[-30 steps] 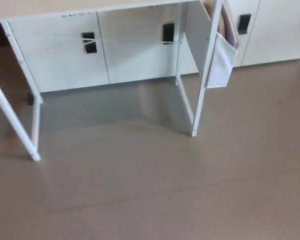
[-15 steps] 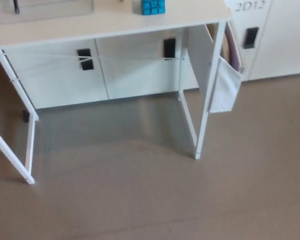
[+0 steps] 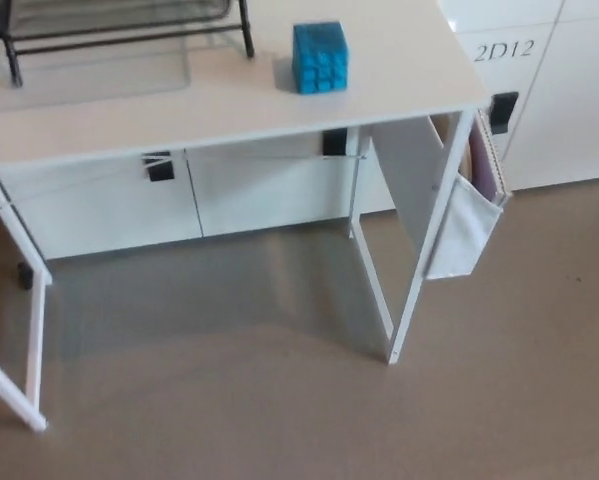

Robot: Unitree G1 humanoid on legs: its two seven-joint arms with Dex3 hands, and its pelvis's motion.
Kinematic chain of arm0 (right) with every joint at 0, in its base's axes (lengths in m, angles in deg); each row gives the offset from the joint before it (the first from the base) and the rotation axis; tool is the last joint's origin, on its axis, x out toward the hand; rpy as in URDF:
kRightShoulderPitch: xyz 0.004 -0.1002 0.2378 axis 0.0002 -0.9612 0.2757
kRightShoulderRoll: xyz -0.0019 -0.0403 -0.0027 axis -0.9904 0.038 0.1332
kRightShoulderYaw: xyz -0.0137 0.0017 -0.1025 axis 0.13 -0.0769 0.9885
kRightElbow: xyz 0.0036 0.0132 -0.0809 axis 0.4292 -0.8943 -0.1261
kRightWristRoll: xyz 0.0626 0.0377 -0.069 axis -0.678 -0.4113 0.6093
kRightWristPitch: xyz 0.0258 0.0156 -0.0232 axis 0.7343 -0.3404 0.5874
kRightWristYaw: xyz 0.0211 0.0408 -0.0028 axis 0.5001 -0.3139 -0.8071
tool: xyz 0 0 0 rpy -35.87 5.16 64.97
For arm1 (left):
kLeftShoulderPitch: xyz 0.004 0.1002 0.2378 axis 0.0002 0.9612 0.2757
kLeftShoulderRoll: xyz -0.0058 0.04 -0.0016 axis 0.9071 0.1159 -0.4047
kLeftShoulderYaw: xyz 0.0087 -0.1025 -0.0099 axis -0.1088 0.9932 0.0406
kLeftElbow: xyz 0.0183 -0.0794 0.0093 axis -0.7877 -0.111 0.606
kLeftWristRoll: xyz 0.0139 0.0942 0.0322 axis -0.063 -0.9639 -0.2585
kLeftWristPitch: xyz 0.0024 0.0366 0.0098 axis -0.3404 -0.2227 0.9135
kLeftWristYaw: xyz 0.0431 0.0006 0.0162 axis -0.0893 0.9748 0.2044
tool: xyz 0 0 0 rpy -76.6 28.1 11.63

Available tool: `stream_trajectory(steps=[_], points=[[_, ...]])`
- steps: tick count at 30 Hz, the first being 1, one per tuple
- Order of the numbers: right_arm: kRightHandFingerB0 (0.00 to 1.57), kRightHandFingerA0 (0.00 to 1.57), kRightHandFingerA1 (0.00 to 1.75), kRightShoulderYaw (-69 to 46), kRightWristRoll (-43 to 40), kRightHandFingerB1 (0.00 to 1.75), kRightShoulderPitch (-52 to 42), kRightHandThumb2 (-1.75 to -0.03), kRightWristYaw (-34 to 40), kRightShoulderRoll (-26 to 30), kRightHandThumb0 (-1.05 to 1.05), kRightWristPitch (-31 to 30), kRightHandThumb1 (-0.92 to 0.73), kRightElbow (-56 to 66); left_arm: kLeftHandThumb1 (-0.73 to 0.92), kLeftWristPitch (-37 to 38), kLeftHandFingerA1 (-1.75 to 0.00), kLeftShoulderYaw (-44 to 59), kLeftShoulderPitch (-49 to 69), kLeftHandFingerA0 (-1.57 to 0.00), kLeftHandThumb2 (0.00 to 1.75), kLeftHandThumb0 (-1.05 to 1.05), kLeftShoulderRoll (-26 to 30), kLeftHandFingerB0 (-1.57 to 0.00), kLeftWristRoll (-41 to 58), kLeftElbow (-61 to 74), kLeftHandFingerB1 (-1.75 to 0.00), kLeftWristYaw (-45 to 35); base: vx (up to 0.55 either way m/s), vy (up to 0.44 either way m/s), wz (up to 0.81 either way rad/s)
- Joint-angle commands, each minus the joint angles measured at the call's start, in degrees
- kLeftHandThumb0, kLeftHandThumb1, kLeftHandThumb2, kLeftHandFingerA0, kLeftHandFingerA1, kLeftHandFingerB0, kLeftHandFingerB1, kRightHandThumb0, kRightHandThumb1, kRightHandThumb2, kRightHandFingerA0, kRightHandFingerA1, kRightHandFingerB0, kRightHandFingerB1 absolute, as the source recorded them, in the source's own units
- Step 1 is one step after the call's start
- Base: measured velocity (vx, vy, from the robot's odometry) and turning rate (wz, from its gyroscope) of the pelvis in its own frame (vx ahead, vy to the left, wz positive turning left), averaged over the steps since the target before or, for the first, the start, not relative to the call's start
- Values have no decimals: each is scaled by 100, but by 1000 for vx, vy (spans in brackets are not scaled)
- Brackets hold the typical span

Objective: The robot walks towards a desk on which a file tray is kept in the middle and a cube is kept to its right. The robot lifts the cube using its right hand and places it on the file tray.

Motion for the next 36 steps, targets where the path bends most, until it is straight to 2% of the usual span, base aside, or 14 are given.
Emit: stream_trajectory(steps=[1, 5, 8, 12, 16, 17, 21, 23, 24, 27, 29, 30, 31, 36], points=[[0, 46, 100, 286, 304, 87, -145, -60, 289, 111, -105, 62, -37, 276, 89, 239, -54, -141, -25, -21, 66, -62, 122, -9, -119, -204, -42, 31, 202, 205, 7], [0, 39, 94, 31, -82, 75, -32, -80, 53, -7, -101, -125, -11, 122, 87, 142, -54, -56, 17, -18, 65, -61, 102, -10, 17, -106, -42, 2, 201, 160, 9], [0, 97, 97, 259, 184, 79, -105, -87, 305, 80, -105, -228, -25, 359, 86, 18, -54, -6, -70, -17, 65, -61, 88, -10, 70, -81, -41, 11, 139, -7, 7], [0, 34, 85, 160, 10, 59, -17, -80, -105, 98, -101, 7, -19, 140, 64, -170, -54, 31, 77, -4, 116, -36, 107, -1, 106, 239, -52, -39, 232, -149, 4], [0, 40, 81, 366, 217, 60, 67, -84, -38, 151, -105, 42, -21, 69, 63, -310, -54, 120, 184, -3, 115, -37, 90, 0, 196, 454, -52, -103, 197, -112, -3], [0, 56, 90, 447, 343, 77, 44, -85, 364, 90, -105, 142, -25, 47, 87, -307, -54, 9, 155, -19, 65, -63, 104, -12, 34, 409, -42, 31, 68, 5, -7], [0, 70, 108, 63, -127, 78, 16, -82, -28, 9, -104, 144, -18, -30, 64, -378, -53, -6, 89, -3, 116, -36, 142, -1, 49, 522, -52, -49, 65, 87, -16], [0, 49, 102, -25, -182, 84, 44, -78, -83, -8, -105, -22, -12, -21, 86, -418, -53, 14, 121, -21, 65, -63, 125, -11, 51, 590, -41, 11, 52, 206, -8], [0, 58, 109, -112, -263, 78, 13, -78, -153, -29, -105, -12, -13, -14, 63, -465, -53, 21, 117, -3, 115, -36, 125, 0, 62, 682, -51, 6, 19, 257, -5], [0, 41, 94, 1, -73, 81, 67, -81, -44, -21, -104, -47, -17, -21, 63, -219, -53, -13, 13, -3, 116, -36, 146, 0, 17, 392, -51, -40, 118, 285, 16], [0, 91, 107, 246, 232, 81, 11, -87, 269, 5, -105, 7, -22, 72, 63, -373, -52, -15, -95, -3, 115, -36, 153, 0, 23, 349, -51, -10, 101, 308, -23], [0, 68, 103, 239, 174, 82, 26, -83, 195, 8, -104, -103, -20, 127, 87, -383, -51, -37, -172, -17, 65, -62, 146, -10, -7, 242, -38, 42, 22, 253, 12], [0, 63, 96, 201, 117, 84, -39, -84, 267, -2, -105, 4, -20, 166, 63, -351, -52, 6, -174, -2, 115, -36, 138, 0, 43, 210, -51, 22, 27, 197, 12], [0, 33, 94, -161, -361, 80, 130, -75, -259, -73, -92, -213, -9, -115, 64, -283, -53, -1, -221, -3, 116, -36, 150, 0, 40, 175, -52, -12, 57, 118, 8]])
